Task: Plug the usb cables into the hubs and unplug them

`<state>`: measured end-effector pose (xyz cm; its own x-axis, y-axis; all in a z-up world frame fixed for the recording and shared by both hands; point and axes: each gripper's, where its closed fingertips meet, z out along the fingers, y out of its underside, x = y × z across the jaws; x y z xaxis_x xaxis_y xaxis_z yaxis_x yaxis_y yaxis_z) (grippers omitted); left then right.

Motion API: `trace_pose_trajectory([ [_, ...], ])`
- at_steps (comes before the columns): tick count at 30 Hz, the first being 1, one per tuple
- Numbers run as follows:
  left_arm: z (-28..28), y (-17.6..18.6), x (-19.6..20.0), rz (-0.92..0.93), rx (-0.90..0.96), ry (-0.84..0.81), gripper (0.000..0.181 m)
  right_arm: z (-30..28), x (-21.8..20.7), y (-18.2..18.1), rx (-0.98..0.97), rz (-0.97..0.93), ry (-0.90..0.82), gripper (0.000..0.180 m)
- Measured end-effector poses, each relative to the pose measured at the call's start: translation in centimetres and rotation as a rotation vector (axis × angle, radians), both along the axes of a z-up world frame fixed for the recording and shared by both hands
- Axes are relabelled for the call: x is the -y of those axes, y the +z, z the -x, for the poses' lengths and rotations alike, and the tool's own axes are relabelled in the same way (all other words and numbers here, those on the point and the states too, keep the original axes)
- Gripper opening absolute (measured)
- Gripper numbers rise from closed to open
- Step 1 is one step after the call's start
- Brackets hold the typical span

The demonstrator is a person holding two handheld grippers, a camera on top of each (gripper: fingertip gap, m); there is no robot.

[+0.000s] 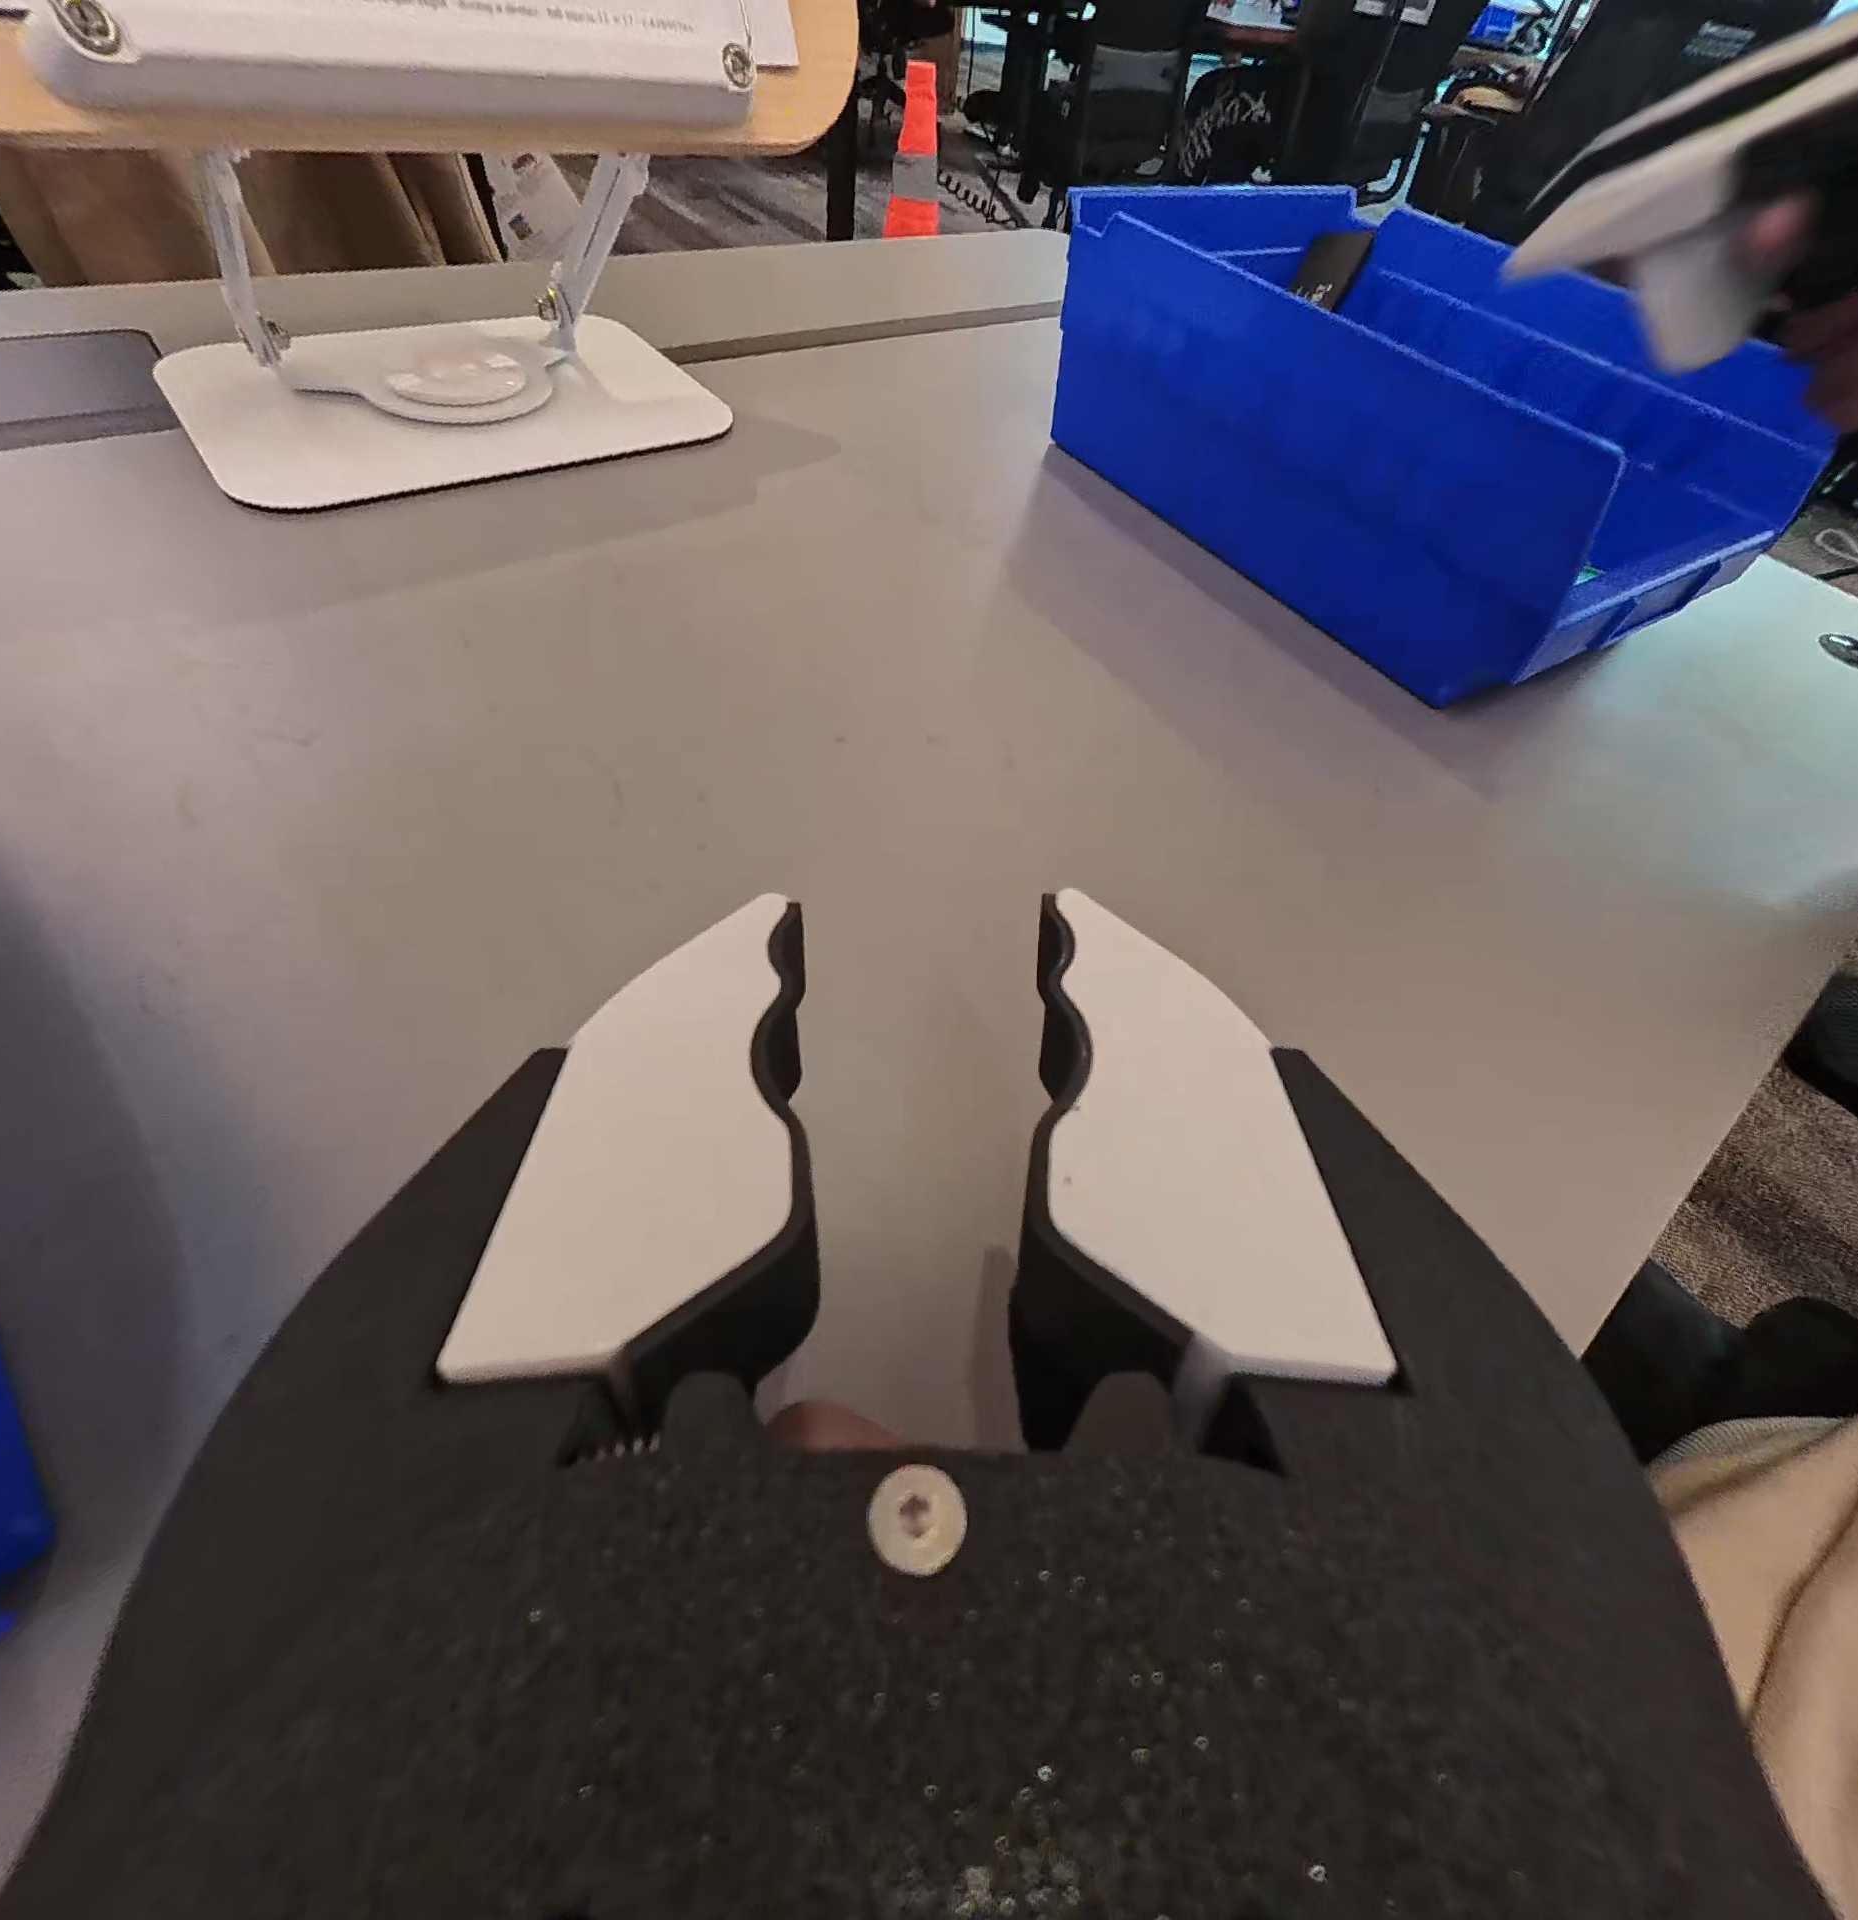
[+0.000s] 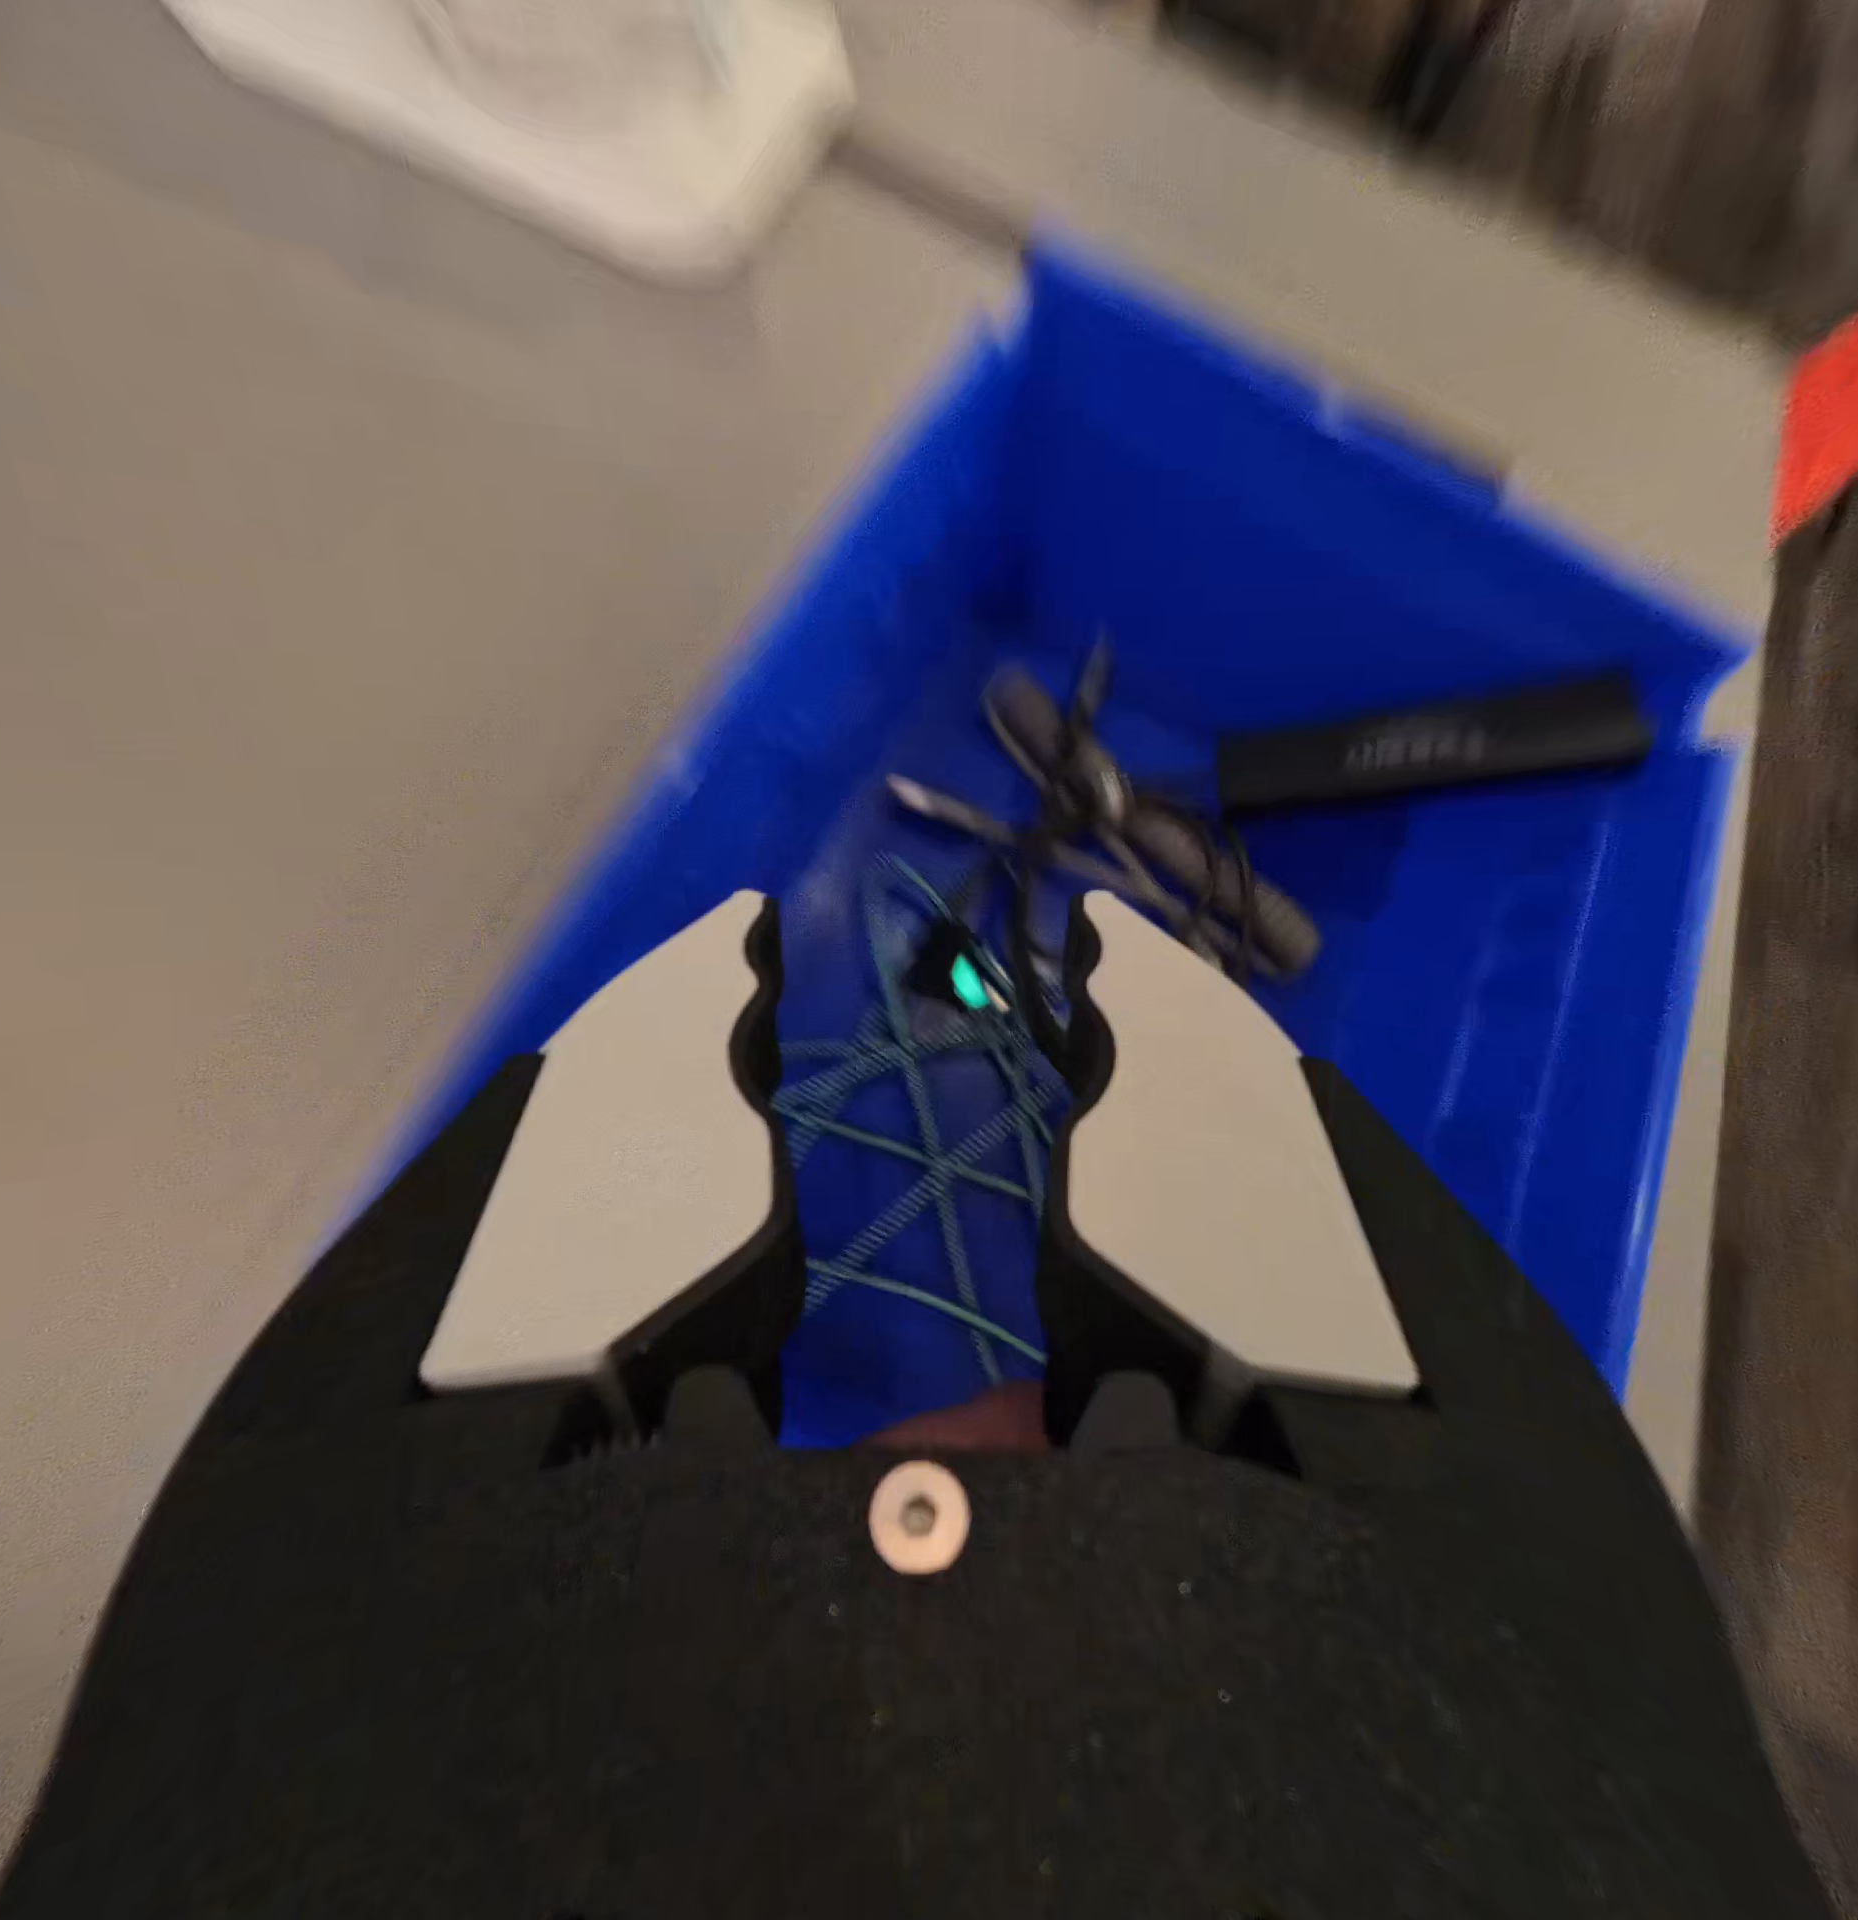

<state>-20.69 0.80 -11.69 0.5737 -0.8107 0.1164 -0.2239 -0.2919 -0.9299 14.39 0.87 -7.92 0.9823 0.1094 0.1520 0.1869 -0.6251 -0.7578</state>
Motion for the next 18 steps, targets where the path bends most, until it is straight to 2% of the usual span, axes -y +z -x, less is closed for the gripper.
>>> trace_pose_trajectory([
  [2,0.0,0.1,0.0,0.004,-0.005,0.007,0.045,6.0,1.7,4.4,-0.09,-0.22,0.14,0.046],
  [3,0.0,0.1,0.0,0.01,-0.004,0.007,0.045,9.9,2.8,5.1,-0.171,-0.248,0.247,0.049],
  [5,-0.2,0.0,0.0,0.026,-0.005,0.01,0.052,17.7,4.8,4.2,-0.341,-0.22,0.471,0.055],
  [7,-0.3,-0.3,-0.1,0.027,-0.025,0.018,0.056,22.4,4.8,1.4,-0.398,-0.199,0.567,0.059],
  [10,-0.6,-1.0,-0.2,0.015,-0.064,0.023,0.06,24.8,2.9,-1.9,-0.406,-0.238,0.582,0.059],
  [12,-0.7,-1.3,-0.2,0.021,-0.079,0.023,0.061,25.3,2.2,-2.3,-0.418,-0.303,0.608,0.058],
  [15,-0.4,-0.8,0.0,0.065,-0.06,0.021,0.06,24.2,1.1,-2.3,-0.314,-0.423,0.601,0.058],
  [18,1.6,1.9,-1.3,0.071,-0.041,0.067,0.059,23.6,1.3,-1.8,-0.311,-0.492,0.607,0.056],
])
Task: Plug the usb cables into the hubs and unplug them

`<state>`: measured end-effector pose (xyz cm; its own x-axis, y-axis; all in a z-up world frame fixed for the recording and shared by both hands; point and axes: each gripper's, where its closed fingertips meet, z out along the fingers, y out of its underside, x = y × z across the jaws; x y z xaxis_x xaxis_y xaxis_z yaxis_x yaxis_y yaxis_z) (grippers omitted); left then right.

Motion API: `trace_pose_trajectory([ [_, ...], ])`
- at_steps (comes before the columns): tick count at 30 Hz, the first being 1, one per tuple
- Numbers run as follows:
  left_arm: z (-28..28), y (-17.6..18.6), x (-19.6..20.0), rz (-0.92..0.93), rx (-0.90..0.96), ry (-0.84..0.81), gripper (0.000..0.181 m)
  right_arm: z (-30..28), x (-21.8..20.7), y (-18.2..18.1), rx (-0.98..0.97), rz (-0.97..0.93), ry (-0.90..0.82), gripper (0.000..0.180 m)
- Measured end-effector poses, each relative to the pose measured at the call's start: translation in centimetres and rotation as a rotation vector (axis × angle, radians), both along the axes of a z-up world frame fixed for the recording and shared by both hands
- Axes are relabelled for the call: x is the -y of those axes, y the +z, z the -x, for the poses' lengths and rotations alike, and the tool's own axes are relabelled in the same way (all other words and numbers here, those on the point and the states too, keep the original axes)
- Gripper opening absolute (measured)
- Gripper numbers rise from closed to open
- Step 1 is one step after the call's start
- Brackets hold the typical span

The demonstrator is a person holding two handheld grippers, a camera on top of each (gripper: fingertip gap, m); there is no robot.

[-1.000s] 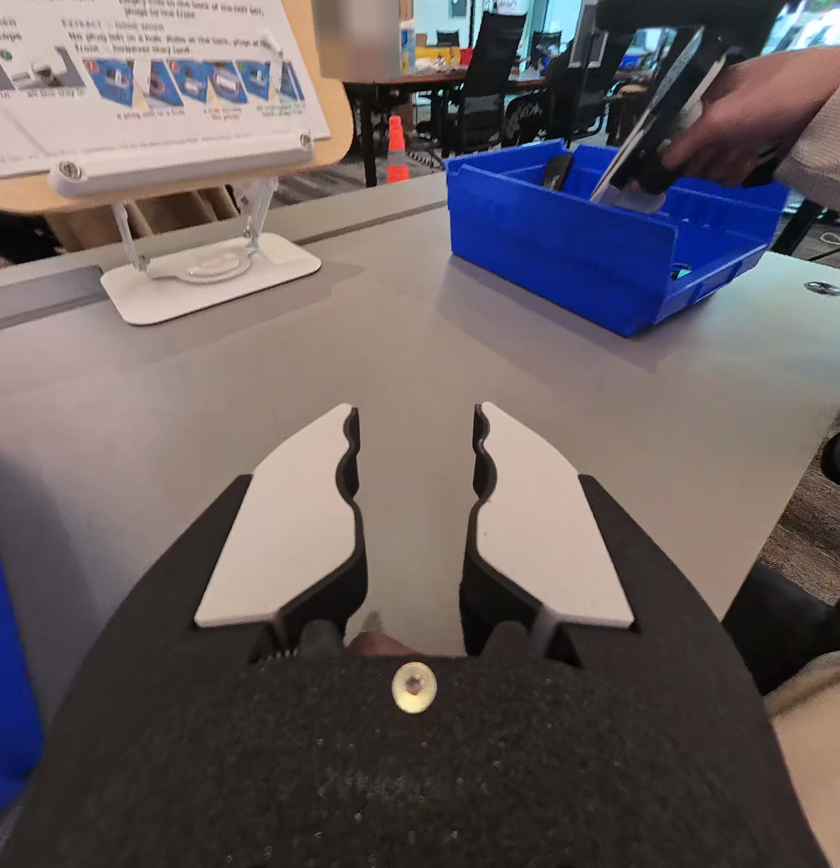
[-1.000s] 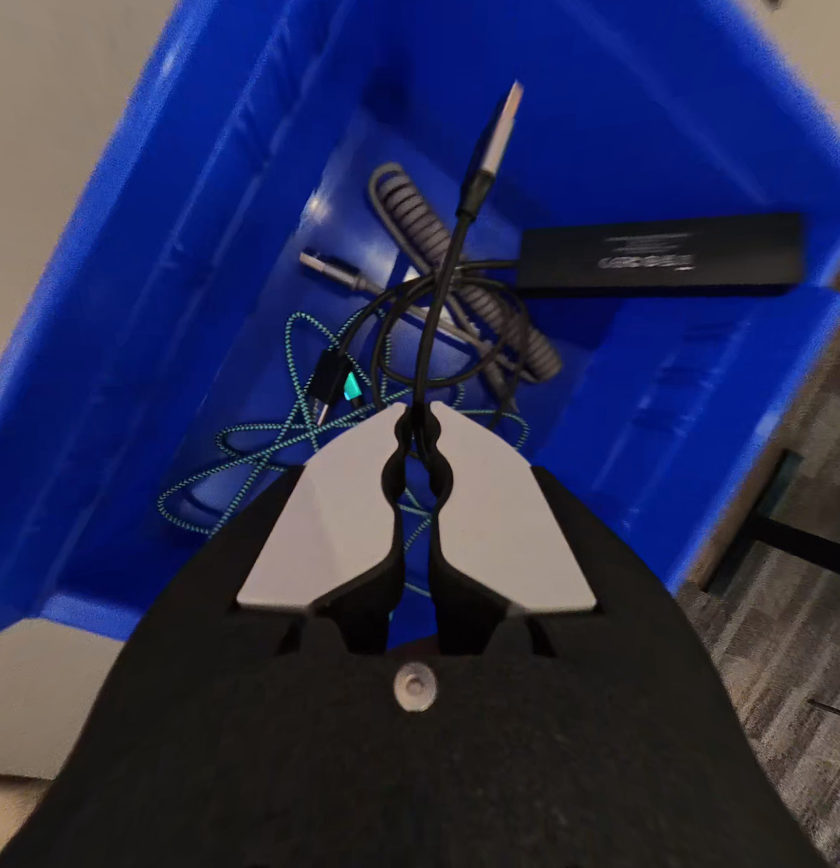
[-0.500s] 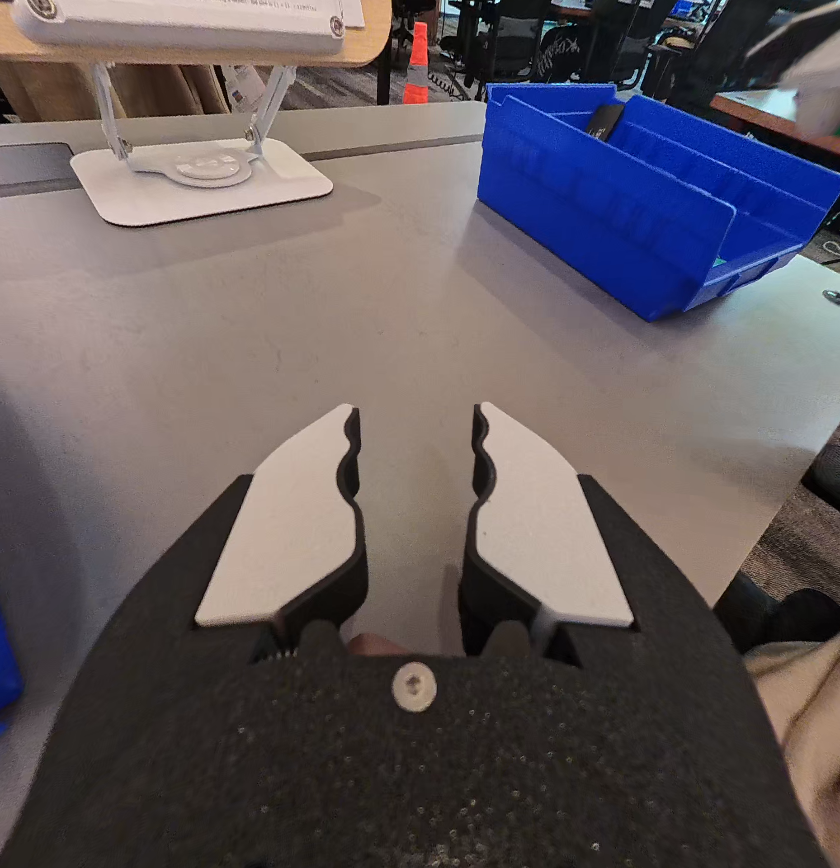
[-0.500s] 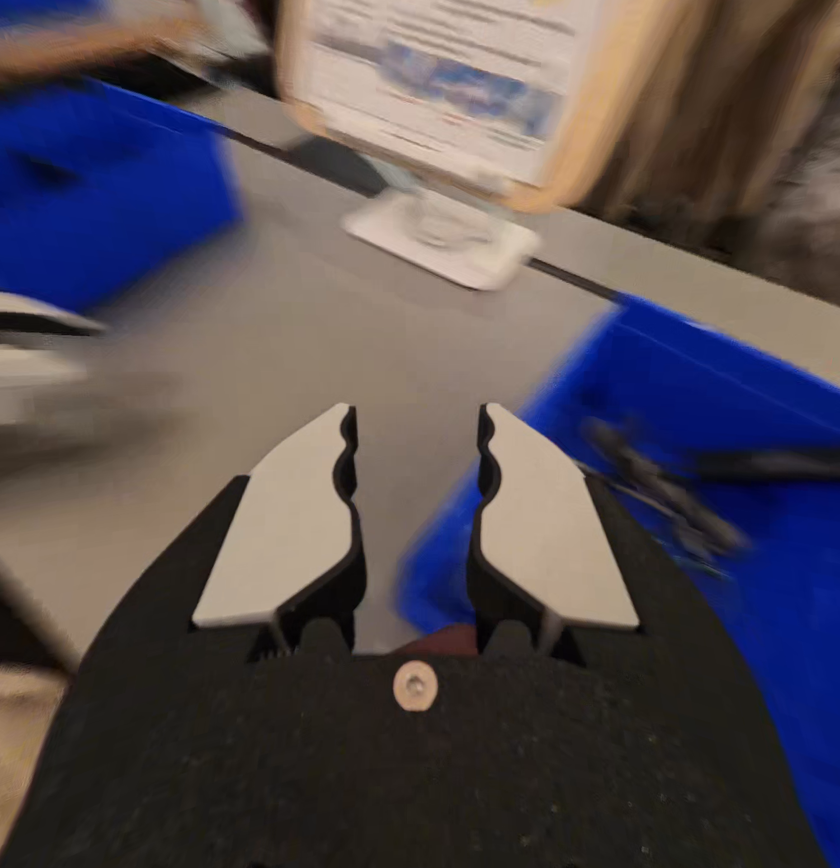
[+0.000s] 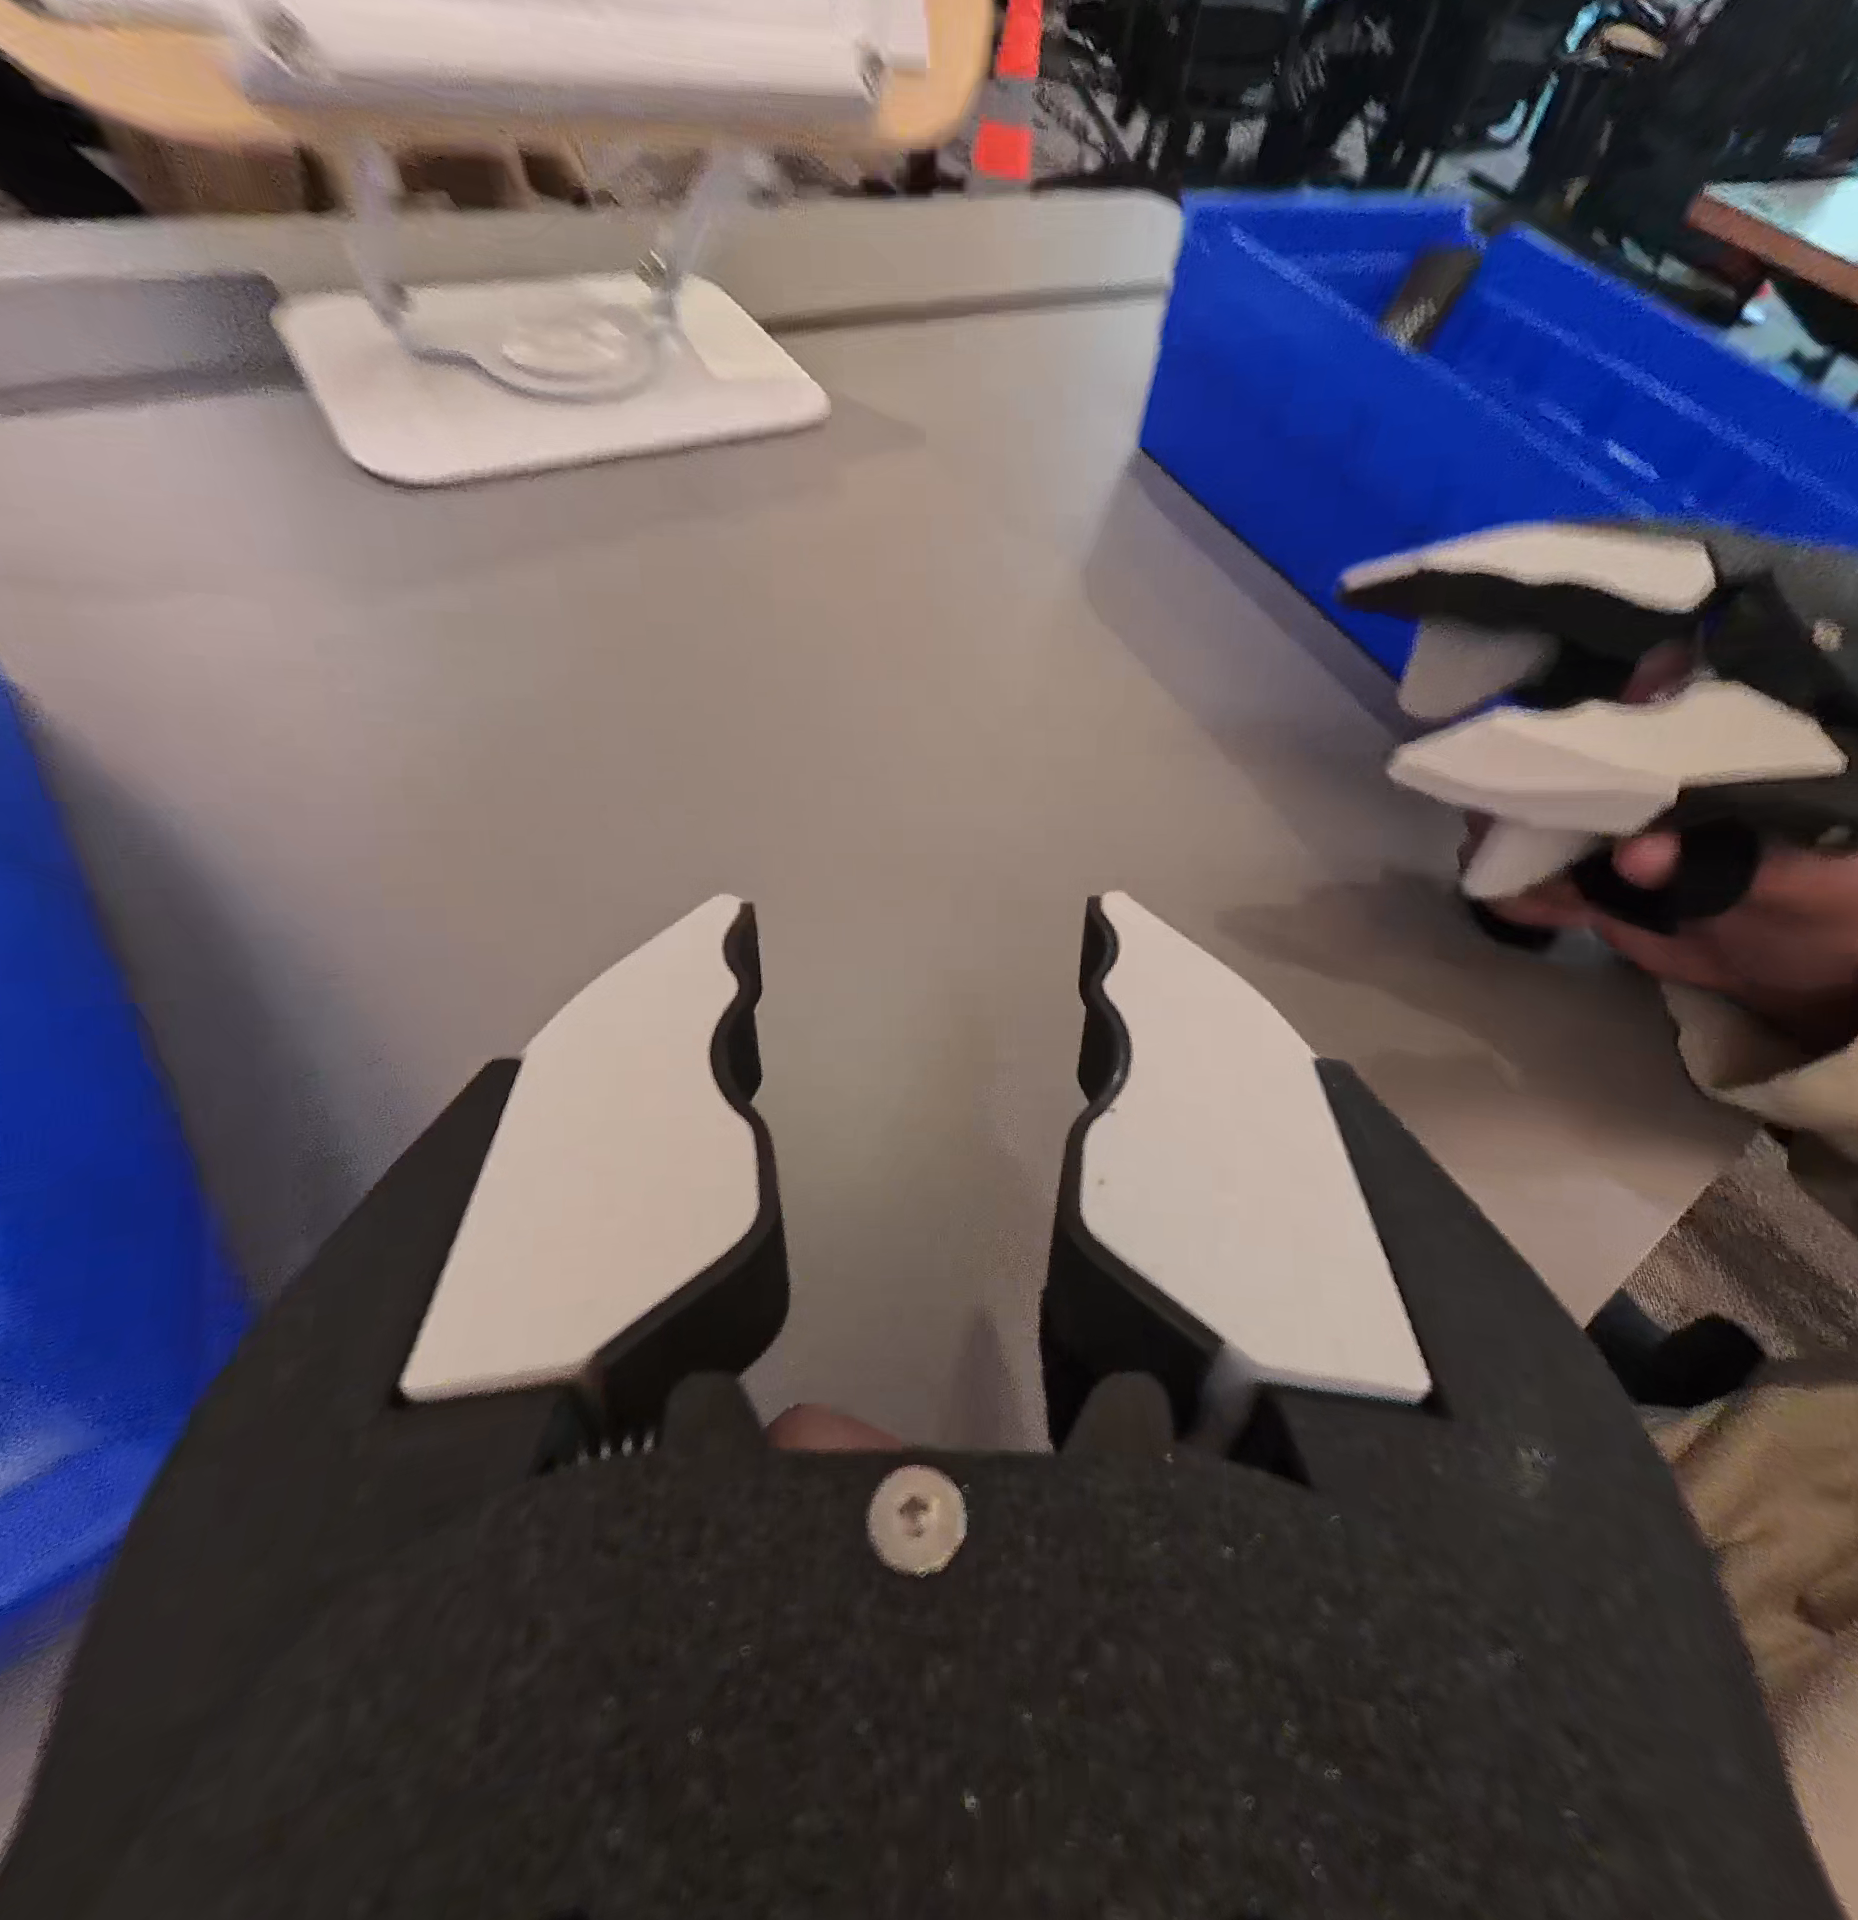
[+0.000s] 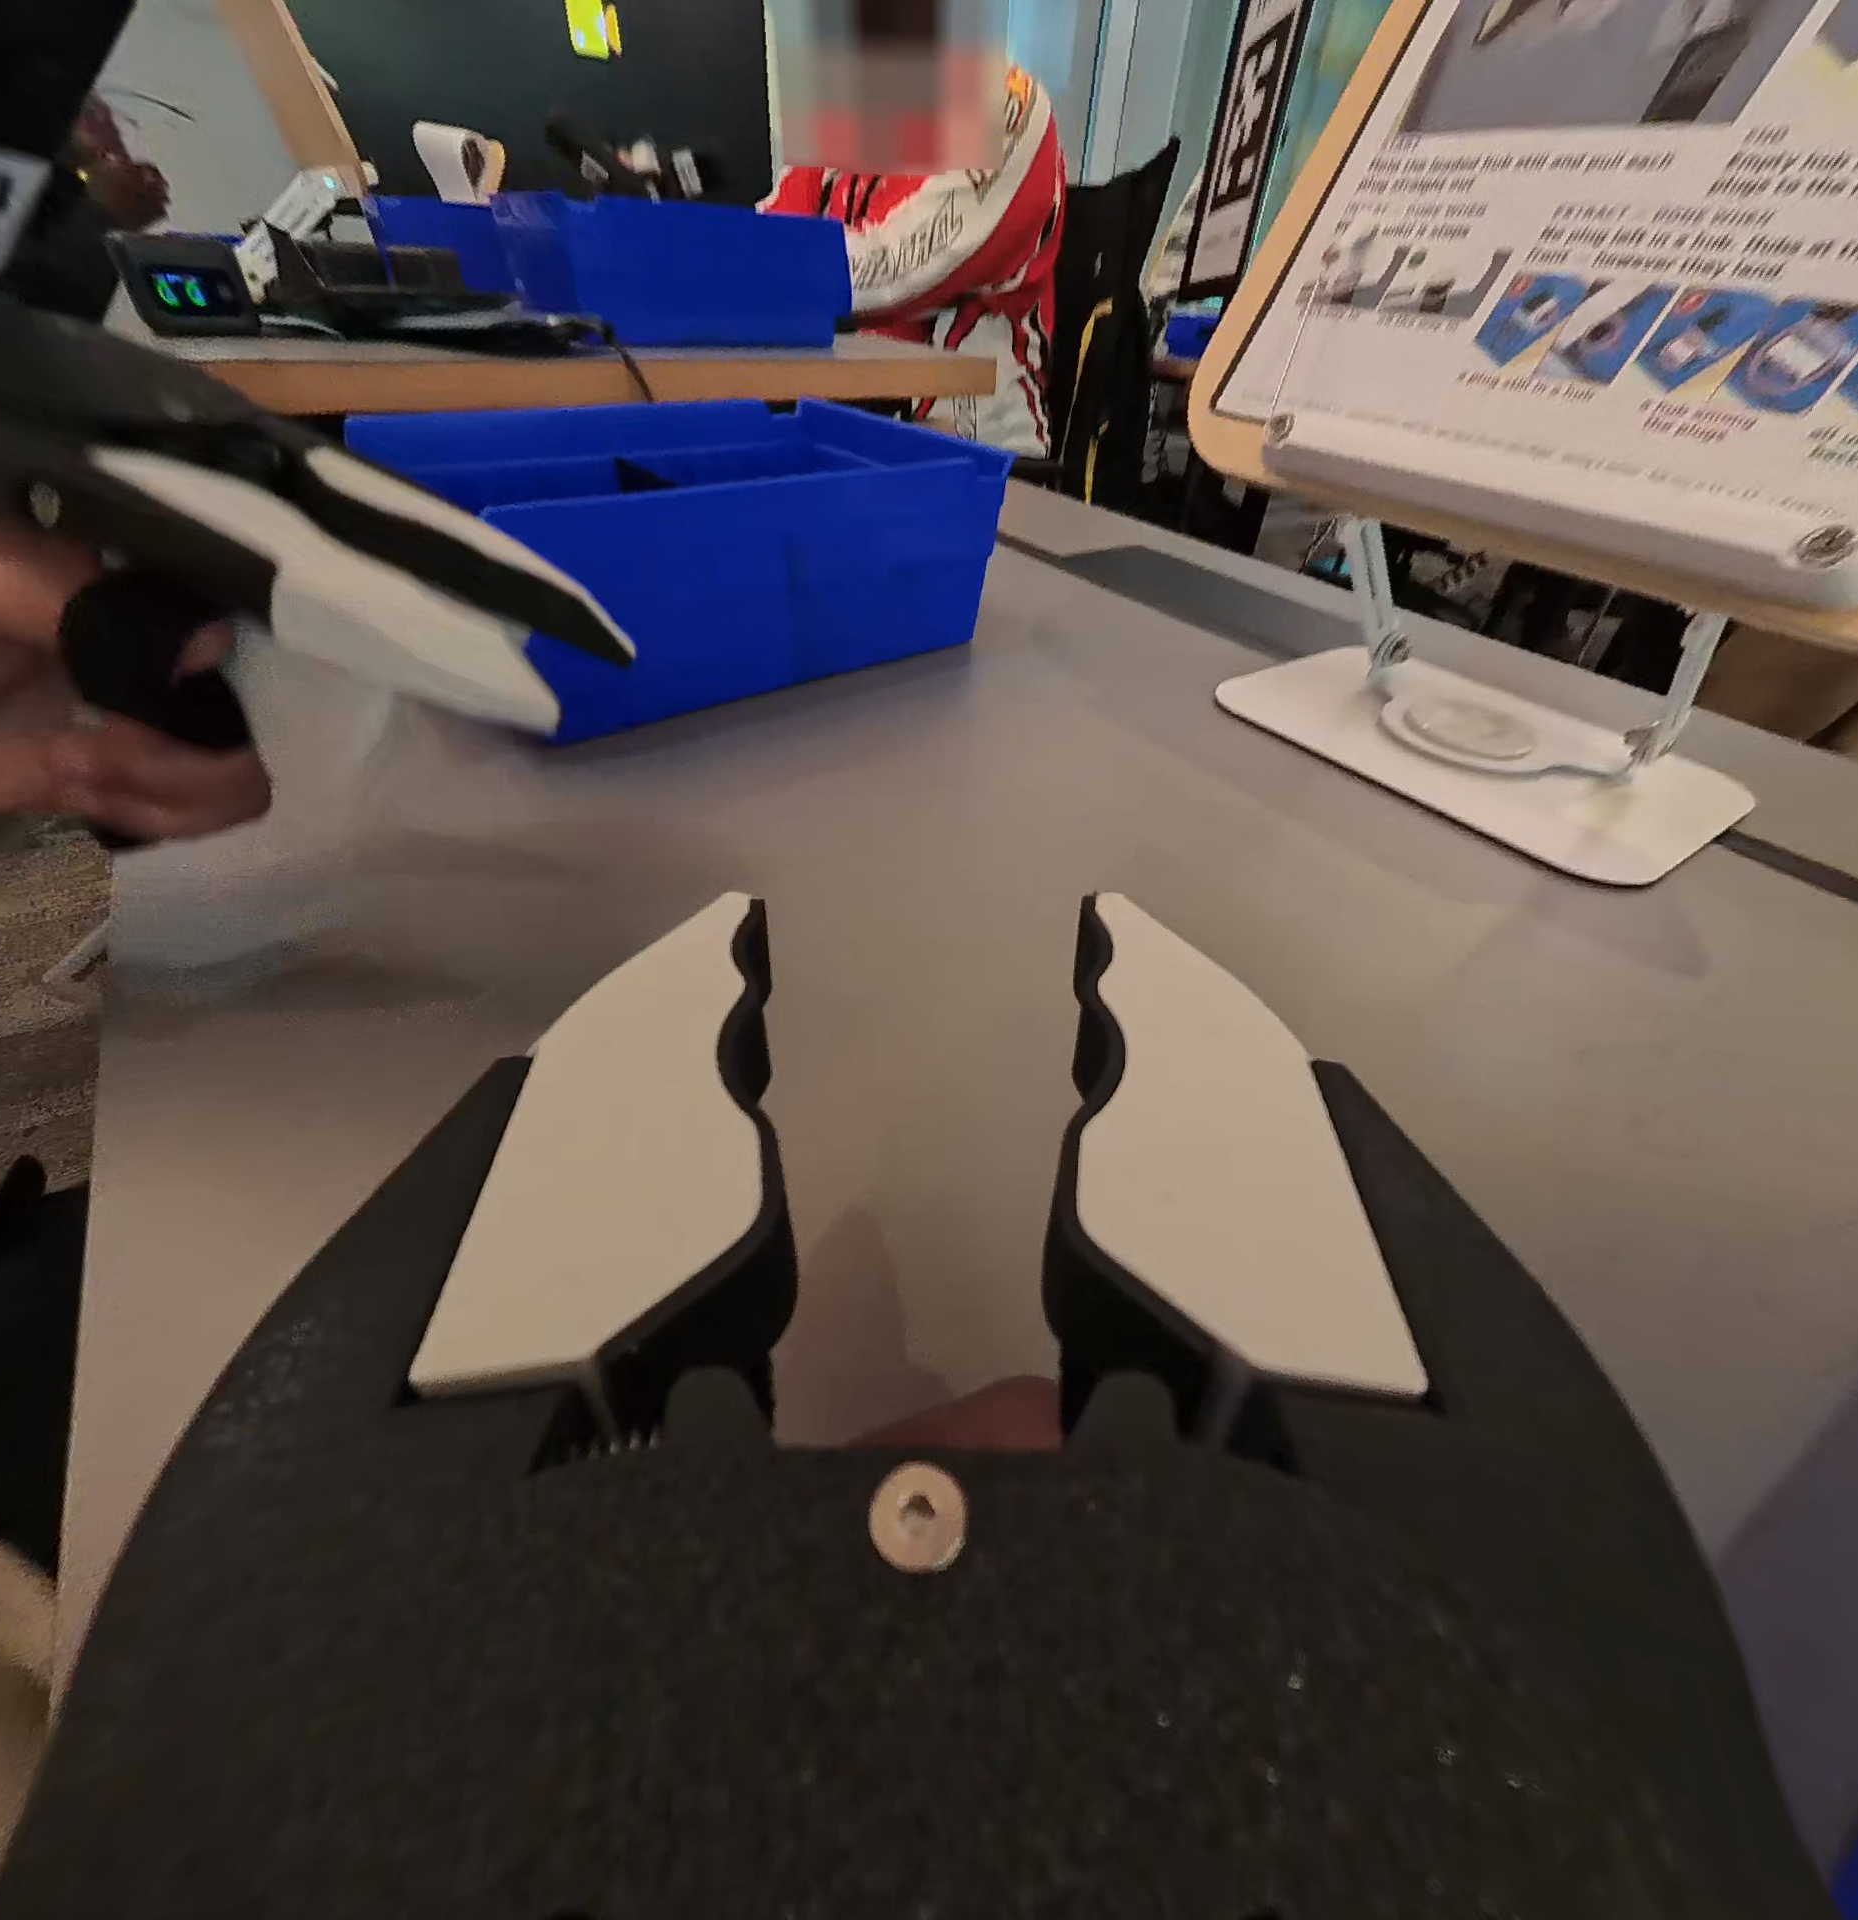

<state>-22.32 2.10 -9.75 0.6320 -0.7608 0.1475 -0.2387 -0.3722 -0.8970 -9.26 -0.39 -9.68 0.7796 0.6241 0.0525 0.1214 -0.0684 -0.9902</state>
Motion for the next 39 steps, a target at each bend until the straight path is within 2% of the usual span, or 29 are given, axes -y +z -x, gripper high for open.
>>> trace_pose_trajectory([
  [2,2.7,3.5,-2.6,-0.005,0.0,0.068,0.059,-0.4,0.1,0.5,0.008,-0.043,-0.021,0.053],
  [4,6.4,7.0,-7.0,0.022,-0.02,0.2,0.054,-0.2,0.4,0.2,0.027,-0.046,-0.016,0.051],
  [6,9.6,8.8,-12.2,0.102,-0.056,0.305,0.055,0.2,0.6,0.2,0.05,-0.058,-0.009,0.051],
  [9,14.4,7.2,-20.4,0.293,-0.126,0.48,0.053,0.7,1.0,0.1,0.082,-0.079,0.008,0.05],
  [13,18.2,0.9,-27.2,0.615,-0.161,0.651,0.049,0.9,1.6,0.2,0.091,-0.101,0.021,0.048],
  [16,17.6,-2.3,-28.9,0.817,-0.105,0.684,0.049,0.8,1.9,0.3,0.076,-0.104,0.027,0.045],
  [21,19.9,-4.7,-30.8,0.81,-0.245,0.845,0.048,0.5,2.2,0.4,0.052,-0.091,0.035,0.043],
  [28,20.0,-7.1,-30.7,0.881,-0.257,0.889,0.048,1.0,2.7,0.3,0.081,-0.104,0.057,0.042],
  [29,19.7,-7.4,-30.5,0.897,-0.256,0.884,0.044,1.0,2.7,0.2,0.085,-0.106,0.059,0.042],
  [30,19.7,-7.7,-30.5,0.9,-0.259,0.884,0.025,1.1,2.7,0.2,0.09,-0.106,0.061,0.041],
  [31,19.9,-7.9,-30.4,0.89,-0.274,0.89,0.017,1.2,2.7,0.2,0.096,-0.106,0.064,0.041],
  [35,20.3,-7.7,-30.4,0.842,-0.266,0.87,0.016,1.3,2.8,0.0,0.108,-0.107,0.069,0.04],
  [39,20.5,-5.1,-29.9,0.762,-0.244,0.814,0.016,1.4,2.8,0.1,0.108,-0.111,0.071,0.039],
])
